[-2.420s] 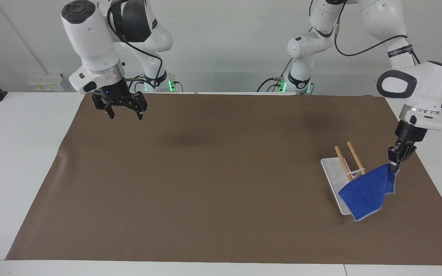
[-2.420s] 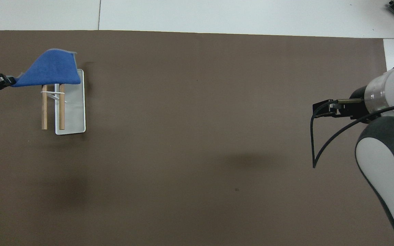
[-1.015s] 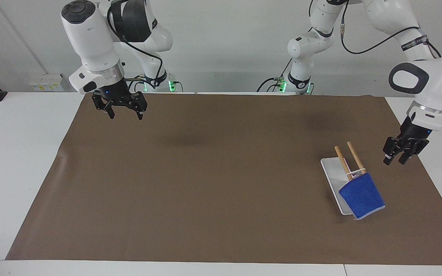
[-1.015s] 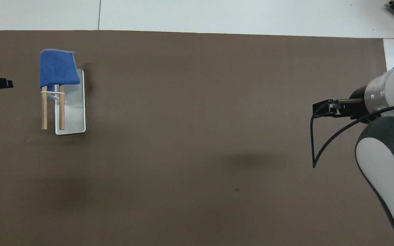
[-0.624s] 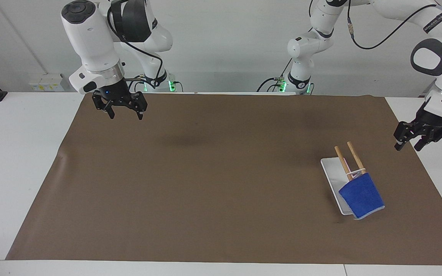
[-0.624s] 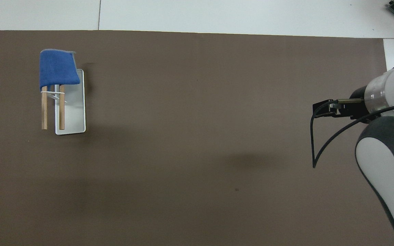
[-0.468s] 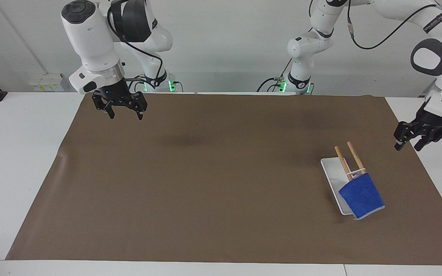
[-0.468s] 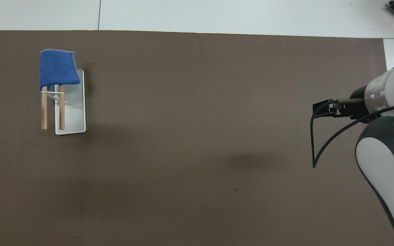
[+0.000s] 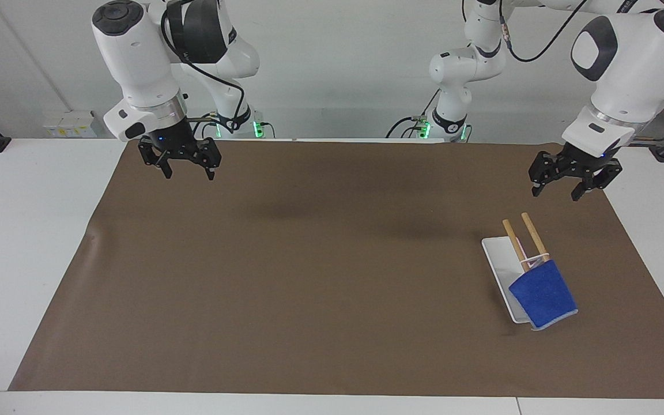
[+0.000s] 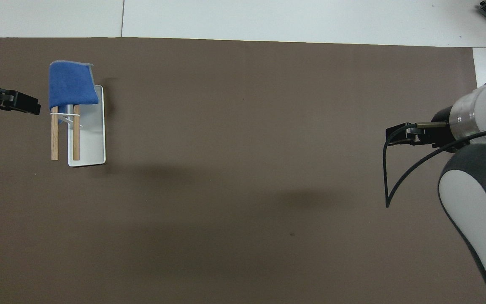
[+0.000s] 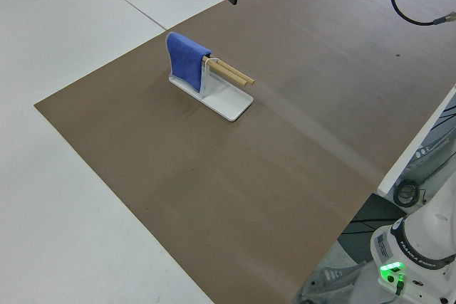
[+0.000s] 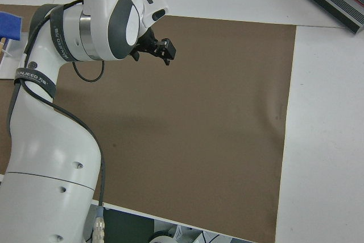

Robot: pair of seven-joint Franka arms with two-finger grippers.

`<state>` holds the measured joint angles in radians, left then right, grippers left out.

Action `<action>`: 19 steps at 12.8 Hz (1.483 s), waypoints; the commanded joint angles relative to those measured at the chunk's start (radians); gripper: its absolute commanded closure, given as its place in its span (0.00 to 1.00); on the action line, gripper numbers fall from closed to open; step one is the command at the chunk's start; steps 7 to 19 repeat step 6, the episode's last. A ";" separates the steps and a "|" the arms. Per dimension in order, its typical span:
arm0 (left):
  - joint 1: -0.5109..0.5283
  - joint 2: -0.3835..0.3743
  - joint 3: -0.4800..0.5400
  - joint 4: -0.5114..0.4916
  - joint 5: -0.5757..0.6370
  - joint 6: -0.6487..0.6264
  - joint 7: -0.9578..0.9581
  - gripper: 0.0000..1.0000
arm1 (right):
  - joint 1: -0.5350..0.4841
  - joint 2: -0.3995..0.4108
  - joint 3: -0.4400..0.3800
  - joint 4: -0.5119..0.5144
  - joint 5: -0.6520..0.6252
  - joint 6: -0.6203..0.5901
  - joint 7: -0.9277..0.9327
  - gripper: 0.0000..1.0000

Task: Right arm passes towel to left arm to hang
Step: 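Open the left gripper and draw it back from the rack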

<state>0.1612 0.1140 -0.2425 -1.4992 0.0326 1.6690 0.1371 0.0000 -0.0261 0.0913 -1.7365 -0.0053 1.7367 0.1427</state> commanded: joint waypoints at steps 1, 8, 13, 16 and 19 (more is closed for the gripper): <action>-0.011 0.006 0.012 0.059 0.021 -0.067 -0.011 0.20 | -0.015 -0.008 0.005 -0.005 0.024 -0.002 -0.026 0.00; -0.011 0.007 0.014 0.071 0.018 -0.083 -0.013 0.21 | -0.015 -0.008 0.005 -0.005 0.024 -0.002 -0.026 0.00; -0.011 0.007 0.014 0.071 0.018 -0.083 -0.013 0.21 | -0.015 -0.008 0.005 -0.005 0.024 -0.002 -0.026 0.00; -0.011 0.007 0.014 0.071 0.018 -0.083 -0.013 0.21 | -0.015 -0.008 0.005 -0.005 0.024 -0.002 -0.026 0.00; -0.011 0.007 0.014 0.071 0.018 -0.083 -0.013 0.21 | -0.015 -0.008 0.005 -0.005 0.024 -0.002 -0.026 0.00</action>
